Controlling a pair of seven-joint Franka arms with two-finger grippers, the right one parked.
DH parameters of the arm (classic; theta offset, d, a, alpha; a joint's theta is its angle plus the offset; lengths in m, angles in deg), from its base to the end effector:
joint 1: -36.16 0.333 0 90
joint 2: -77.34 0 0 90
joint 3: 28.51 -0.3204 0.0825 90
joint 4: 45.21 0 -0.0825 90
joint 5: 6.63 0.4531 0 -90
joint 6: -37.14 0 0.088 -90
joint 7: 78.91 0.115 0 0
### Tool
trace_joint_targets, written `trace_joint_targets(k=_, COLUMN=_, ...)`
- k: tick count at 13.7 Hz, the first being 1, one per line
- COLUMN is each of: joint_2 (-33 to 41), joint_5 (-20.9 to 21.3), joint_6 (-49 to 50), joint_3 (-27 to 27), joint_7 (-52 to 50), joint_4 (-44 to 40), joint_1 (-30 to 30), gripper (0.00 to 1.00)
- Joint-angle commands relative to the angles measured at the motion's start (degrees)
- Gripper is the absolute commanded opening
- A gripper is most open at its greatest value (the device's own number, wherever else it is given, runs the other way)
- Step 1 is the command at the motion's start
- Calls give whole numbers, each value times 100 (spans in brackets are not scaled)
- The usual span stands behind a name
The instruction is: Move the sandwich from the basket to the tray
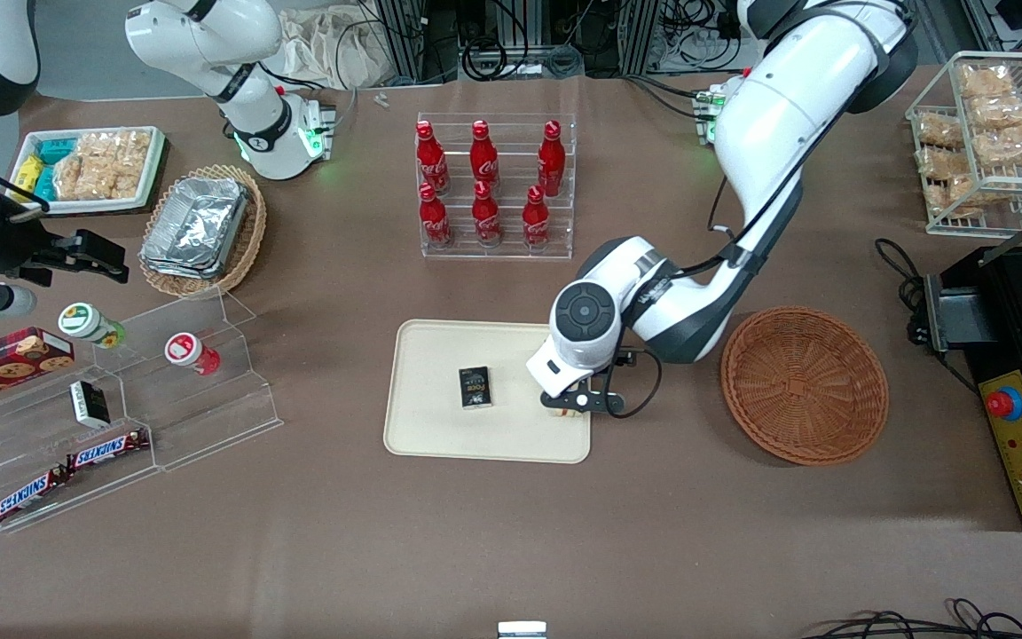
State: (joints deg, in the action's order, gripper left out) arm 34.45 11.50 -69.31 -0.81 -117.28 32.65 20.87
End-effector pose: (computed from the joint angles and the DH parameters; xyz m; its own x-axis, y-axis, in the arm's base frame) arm 0.6266 -0.4551 0.2628 0.9830 -0.1040 -0.1512 -0.1157 -0.9908 -0.0708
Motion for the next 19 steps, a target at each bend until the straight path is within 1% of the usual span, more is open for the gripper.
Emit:
trace_joint_targets(k=1, joint_2=621, joint_5=-388, joint_6=703, joint_3=7, joint_7=444, joint_4=-34, joint_1=279, gripper=100)
trace_joint_targets(k=2, joint_2=867, joint_5=-476, joint_6=905, joint_3=-1, joint_7=576, joint_4=-8, joint_1=333, gripper=100)
trace_joint_targets(k=4, joint_2=1281, joint_5=-495, joint_6=1239, joint_3=-19, joint_7=875, joint_4=1, joint_1=499, gripper=100)
trace_joint_targets(k=6, joint_2=1650, joint_5=-512, joint_6=1600, joint_3=-2, joint_7=1182, joint_4=-8, joint_1=867, gripper=100)
trace_joint_targets(k=8, joint_2=1949, joint_5=-530, joint_6=1724, joint_3=-19, joint_7=1314, joint_4=1, joint_1=1115, gripper=100)
trace_joint_targets(k=12, joint_2=2547, joint_5=-539, joint_6=2391, joint_3=-19, joint_7=2210, joint_4=-16, joint_1=2019, gripper=100)
trace_joint_targets(k=14, joint_2=2715, joint_5=-539, joint_6=2454, joint_3=-19, joint_7=2508, joint_4=-16, joint_1=2362, gripper=100)
trace_joint_targets(k=16, joint_2=2794, joint_5=-547, joint_6=2637, joint_3=-28, joint_7=2756, joint_4=-42, joint_1=2582, gripper=100)
trace_joint_targets(k=19, joint_2=2873, joint_5=-521, joint_6=2761, joint_3=-28, joint_7=2722, joint_4=-25, joint_1=2724, gripper=100)
